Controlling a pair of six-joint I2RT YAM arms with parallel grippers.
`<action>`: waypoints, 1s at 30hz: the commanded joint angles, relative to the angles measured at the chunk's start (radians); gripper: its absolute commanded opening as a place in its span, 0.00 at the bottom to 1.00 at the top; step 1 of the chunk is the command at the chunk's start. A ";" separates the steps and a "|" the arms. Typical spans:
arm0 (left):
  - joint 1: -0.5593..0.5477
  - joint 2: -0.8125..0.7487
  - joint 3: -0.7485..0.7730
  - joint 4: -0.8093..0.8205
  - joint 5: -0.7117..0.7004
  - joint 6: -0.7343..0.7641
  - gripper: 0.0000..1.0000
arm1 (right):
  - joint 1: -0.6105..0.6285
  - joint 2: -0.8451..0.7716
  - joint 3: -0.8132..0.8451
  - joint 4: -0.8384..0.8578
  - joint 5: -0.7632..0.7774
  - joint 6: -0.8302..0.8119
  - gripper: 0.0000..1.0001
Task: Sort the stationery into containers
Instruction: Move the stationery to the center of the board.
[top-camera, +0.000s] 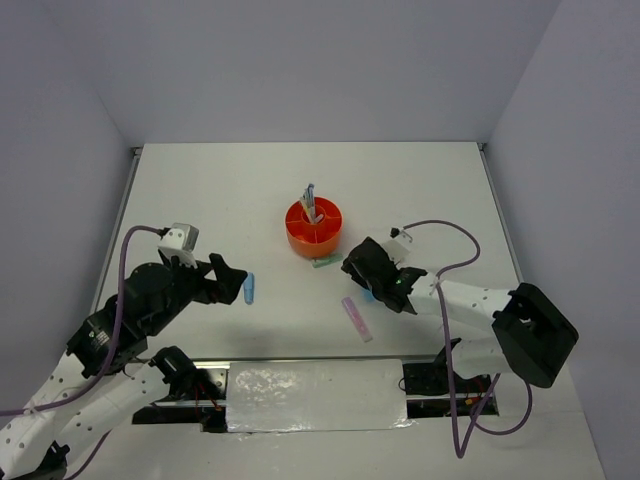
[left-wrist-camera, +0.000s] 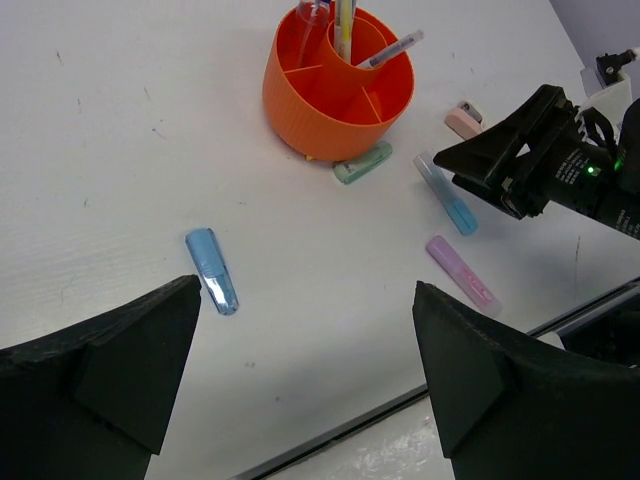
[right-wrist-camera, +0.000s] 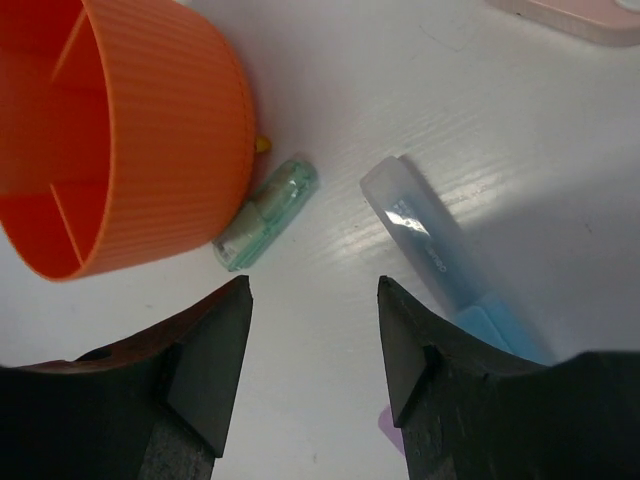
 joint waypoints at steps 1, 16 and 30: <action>0.003 -0.028 -0.006 0.033 -0.002 0.014 0.99 | -0.031 -0.032 0.003 0.101 0.003 0.109 0.60; 0.003 -0.039 -0.009 0.024 -0.037 -0.001 0.99 | -0.145 0.134 0.028 0.226 -0.200 0.224 0.49; 0.003 -0.026 -0.007 0.023 -0.040 0.000 0.99 | -0.201 0.238 0.013 0.283 -0.234 0.253 0.45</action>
